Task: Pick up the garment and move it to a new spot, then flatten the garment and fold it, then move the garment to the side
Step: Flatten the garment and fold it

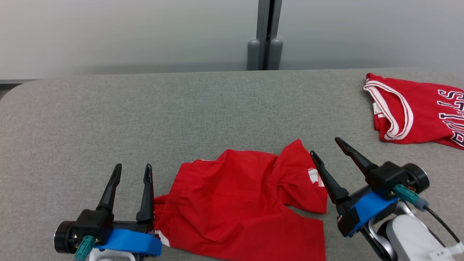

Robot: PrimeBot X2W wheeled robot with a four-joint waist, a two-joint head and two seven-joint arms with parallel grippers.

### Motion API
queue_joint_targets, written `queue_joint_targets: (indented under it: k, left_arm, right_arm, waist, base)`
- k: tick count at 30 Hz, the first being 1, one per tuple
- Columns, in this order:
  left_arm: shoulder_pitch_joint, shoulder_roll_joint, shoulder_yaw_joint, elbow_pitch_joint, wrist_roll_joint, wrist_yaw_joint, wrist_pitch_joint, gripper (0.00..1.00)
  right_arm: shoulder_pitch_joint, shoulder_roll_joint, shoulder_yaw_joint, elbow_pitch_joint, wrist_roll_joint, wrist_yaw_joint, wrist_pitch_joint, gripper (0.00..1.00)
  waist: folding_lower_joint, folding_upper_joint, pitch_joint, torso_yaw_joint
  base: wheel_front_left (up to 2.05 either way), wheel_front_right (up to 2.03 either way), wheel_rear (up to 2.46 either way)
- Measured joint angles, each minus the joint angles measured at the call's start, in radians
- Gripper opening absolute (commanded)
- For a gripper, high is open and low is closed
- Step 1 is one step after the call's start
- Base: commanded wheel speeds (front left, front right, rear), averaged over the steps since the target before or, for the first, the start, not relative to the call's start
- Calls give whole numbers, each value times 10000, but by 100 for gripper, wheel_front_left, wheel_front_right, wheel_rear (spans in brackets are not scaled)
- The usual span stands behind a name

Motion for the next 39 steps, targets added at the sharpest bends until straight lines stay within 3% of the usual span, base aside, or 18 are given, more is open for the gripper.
queue_joint_targets:
  k: [11,18,24,25,26,27,28,34,39]
  left_arm:
    - [-438,-2,-253,23,-109,0,0,100]
    - [-492,0,-284,23,-194,0,0,100]
    - [-524,0,-278,40,-211,0,0,100]
    - [-530,0,-280,46,-211,0,0,100]
    - [-538,0,-280,50,-211,0,0,100]
    - [-553,0,-282,52,-211,0,0,100]
    - [-578,0,-282,54,-213,0,0,100]
    - [-639,0,-305,48,-230,0,0,100]
    - [-753,0,-443,40,-284,0,0,100]
  right_arm:
    - [-2034,449,1116,3505,127,0,88,100]
    - [-2531,612,1480,5716,437,0,-94,100]
    - [-2902,821,2004,6920,740,-2,-100,100]
    - [-2961,853,2125,7045,830,-4,-86,88]
    - [-3024,895,2247,7137,972,-13,-48,88]
    - [-3072,907,2347,7183,1097,-13,-56,25]
    - [-3103,918,2451,7233,1210,-13,-98,0]
    - [-3619,840,2754,7407,1595,4,-364,0]
    - [-5040,497,2623,7440,1825,2,-629,0]
  waist:
    - [0,0,538,557]
    - [0,1,813,855]
    - [-2,0,875,902]
    - [-2,0,869,899]
    - [-2,0,861,894]
    - [-2,0,854,888]
    - [-2,0,850,883]
    - [-1,1,865,883]
    - [-1,1,979,1008]
  base:
    - [0,0,0]
    - [0,0,0]
    - [0,0,0]
    - [0,0,0]
    - [0,0,0]
    - [0,0,0]
    - [0,0,0]
    - [0,0,0]
    - [0,0,0]
